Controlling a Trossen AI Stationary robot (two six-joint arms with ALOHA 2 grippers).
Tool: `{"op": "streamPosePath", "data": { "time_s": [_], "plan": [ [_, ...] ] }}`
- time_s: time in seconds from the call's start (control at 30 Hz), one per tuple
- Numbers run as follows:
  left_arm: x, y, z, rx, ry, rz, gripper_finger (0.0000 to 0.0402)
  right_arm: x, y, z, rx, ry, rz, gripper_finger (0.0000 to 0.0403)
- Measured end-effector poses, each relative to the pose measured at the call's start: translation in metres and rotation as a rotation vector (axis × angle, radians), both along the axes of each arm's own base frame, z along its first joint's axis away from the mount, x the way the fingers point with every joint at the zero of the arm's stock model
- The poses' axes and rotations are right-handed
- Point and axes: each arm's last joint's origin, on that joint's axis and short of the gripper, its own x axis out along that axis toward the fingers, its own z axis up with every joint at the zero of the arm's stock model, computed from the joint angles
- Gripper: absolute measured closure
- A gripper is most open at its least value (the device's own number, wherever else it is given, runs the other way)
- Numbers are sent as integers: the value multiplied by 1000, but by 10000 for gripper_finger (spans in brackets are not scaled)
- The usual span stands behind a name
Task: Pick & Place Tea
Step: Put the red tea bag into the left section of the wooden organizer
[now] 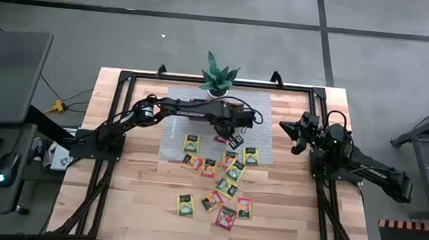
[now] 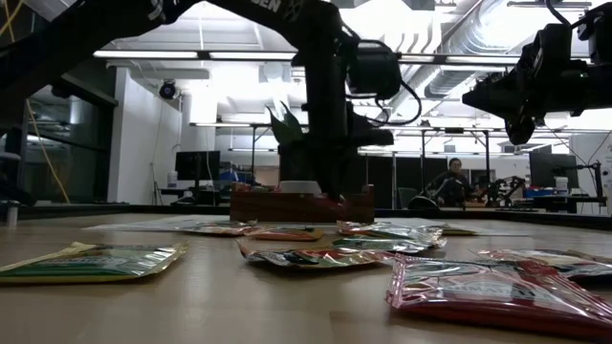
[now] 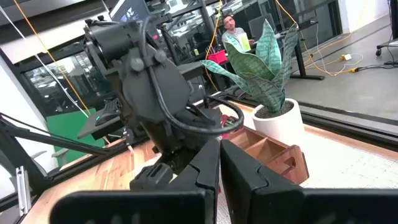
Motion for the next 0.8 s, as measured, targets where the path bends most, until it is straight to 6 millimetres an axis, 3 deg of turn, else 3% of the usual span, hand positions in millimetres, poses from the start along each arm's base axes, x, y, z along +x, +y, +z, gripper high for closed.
{"op": "streamPosePath", "data": {
  "time_s": [0.17,0.33,0.8],
  "plan": [
    [-2,2,14,77,23,-2,401,0,0,0,0,0,0,391],
    [-12,3,47,187,-23,38,401,0,0,0,0,1,0,391],
    [-44,6,88,421,22,242,401,0,0,0,0,0,0,391]
  ]
}}
